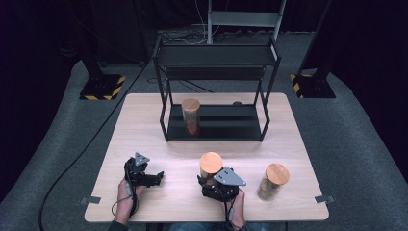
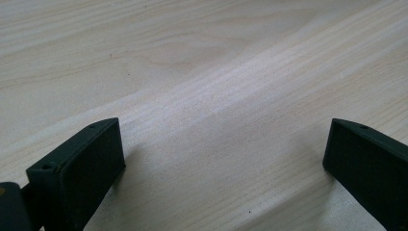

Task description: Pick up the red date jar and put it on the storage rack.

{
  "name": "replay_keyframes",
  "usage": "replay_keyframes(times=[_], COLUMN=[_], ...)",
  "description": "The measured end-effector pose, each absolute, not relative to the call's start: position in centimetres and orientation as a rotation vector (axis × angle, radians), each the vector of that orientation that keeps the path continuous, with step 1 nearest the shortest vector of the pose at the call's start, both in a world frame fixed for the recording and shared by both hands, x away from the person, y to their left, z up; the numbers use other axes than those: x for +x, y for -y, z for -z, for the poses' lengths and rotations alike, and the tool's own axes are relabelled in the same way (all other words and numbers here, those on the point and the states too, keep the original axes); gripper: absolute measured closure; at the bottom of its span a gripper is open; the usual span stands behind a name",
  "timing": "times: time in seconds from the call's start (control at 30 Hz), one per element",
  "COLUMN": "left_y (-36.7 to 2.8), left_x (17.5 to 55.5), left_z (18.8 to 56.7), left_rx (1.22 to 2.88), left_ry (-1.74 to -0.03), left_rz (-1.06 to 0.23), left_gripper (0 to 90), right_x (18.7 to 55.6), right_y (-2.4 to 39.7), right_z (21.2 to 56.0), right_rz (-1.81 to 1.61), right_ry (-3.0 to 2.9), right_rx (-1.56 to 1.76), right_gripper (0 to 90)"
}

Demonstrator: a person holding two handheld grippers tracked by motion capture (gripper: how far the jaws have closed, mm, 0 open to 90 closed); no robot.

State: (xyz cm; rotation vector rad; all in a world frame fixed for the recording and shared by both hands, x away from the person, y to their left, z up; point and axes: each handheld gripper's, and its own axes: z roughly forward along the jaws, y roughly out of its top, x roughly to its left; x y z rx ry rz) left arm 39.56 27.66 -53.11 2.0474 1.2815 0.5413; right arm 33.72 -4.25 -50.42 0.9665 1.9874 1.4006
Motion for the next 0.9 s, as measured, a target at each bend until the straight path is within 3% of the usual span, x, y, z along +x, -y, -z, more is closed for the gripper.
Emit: replay_keyframes(times=[0.9], left_y=[-27.7], left_x=[39.6], left_z=[53.1], left_rx=[2.046], left_ry=[-1.283], left_rz=[-0.541], left_gripper=[0.0], right_x=[35.0], right_y=[5.3], right_z=[50.0], right_rz=[-1.371], right_ry=[-1.946], right_rx=[1.003], right_gripper=[24.5])
